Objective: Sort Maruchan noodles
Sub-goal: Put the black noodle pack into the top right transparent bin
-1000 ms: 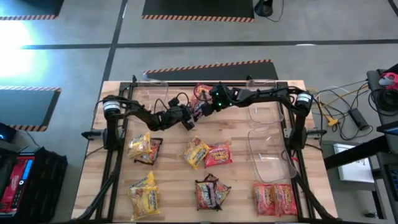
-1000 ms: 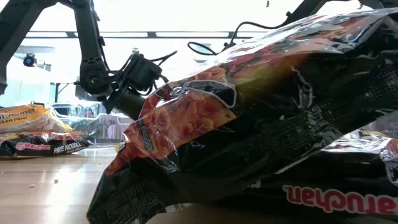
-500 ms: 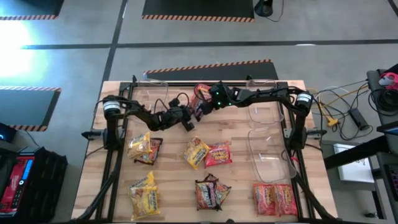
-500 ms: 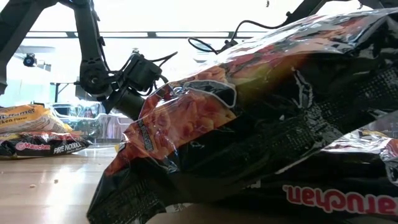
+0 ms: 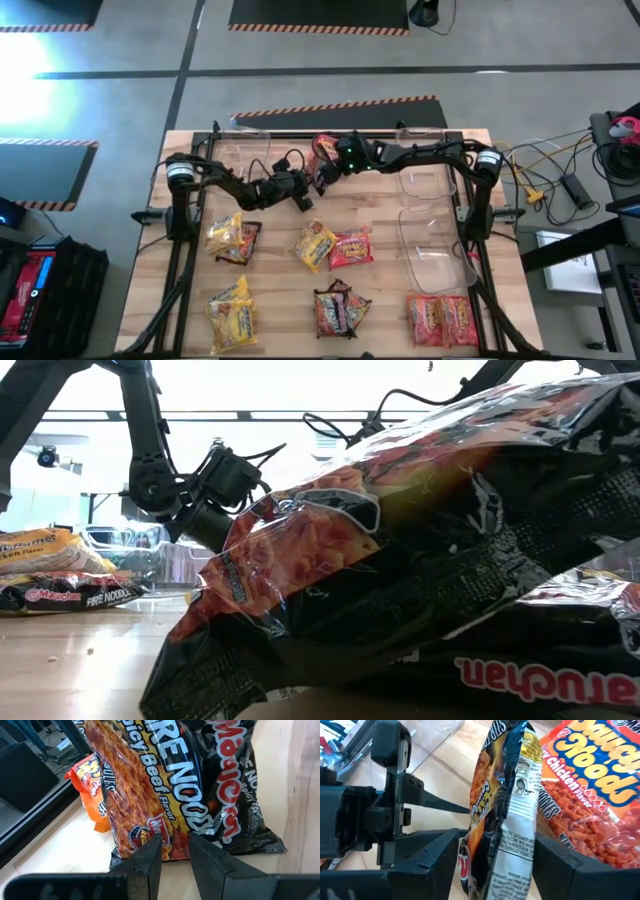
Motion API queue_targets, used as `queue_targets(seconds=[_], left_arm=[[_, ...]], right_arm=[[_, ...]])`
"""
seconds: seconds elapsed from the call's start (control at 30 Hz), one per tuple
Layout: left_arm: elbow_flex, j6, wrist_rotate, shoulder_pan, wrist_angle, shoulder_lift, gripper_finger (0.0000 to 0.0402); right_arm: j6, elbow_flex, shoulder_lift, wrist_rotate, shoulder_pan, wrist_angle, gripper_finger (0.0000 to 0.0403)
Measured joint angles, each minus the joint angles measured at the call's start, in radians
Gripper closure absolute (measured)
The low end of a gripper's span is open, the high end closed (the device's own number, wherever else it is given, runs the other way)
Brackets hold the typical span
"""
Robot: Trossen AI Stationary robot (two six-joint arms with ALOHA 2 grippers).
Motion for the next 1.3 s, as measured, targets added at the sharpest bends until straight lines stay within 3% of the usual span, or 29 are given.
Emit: queue_targets(seconds=[0.63, 1.3], left_arm=[[-0.001, -0.029, -0.002, 0.000, 0.005, -0.009, 0.0320], [-0.003, -0.072, 0.002, -0.031, -0.035, -0.153, 0.0320]], right_arm=[[-0.036, -0.010, 0.000, 0.019, 0.017, -0.002, 0.0278], [-0.186, 0.039, -0.111, 0.003, 0.018, -0.244, 0.0282]])
